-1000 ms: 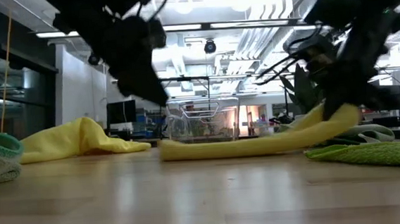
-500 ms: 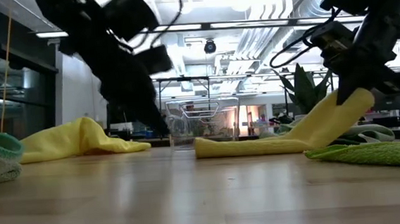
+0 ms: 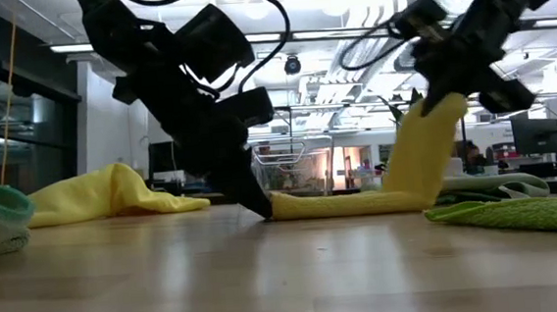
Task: Fold microfiber towels
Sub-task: Fold the right yellow towel
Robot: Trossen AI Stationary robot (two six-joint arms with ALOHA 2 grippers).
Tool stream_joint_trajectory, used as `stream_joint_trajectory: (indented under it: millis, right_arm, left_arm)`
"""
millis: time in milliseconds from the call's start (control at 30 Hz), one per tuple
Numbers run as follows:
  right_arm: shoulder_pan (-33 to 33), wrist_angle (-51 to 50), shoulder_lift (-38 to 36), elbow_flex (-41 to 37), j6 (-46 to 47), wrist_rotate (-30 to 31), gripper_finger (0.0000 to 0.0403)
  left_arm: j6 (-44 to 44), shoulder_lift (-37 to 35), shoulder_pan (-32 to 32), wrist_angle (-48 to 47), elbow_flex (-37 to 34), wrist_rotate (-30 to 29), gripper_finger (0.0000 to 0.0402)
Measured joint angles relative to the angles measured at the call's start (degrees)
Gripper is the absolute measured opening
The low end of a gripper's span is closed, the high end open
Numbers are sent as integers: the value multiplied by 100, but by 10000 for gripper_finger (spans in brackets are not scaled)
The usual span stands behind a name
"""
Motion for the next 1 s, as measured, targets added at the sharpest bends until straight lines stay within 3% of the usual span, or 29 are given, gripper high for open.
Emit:
stream_joint_trajectory:
  millis: [200,733,1000]
  right_arm:
    - [23,587,659,274,2,-2,0]
    - [23,3863,3006,442,399,-30,0]
    - [23,4098,3703,975,345,-181,0]
  left_arm:
    - [1,7,71,136,9,15,0]
    - [-8,-2,58,448,13,196,0]
    - [-62,-2,56,424,-9,238,0]
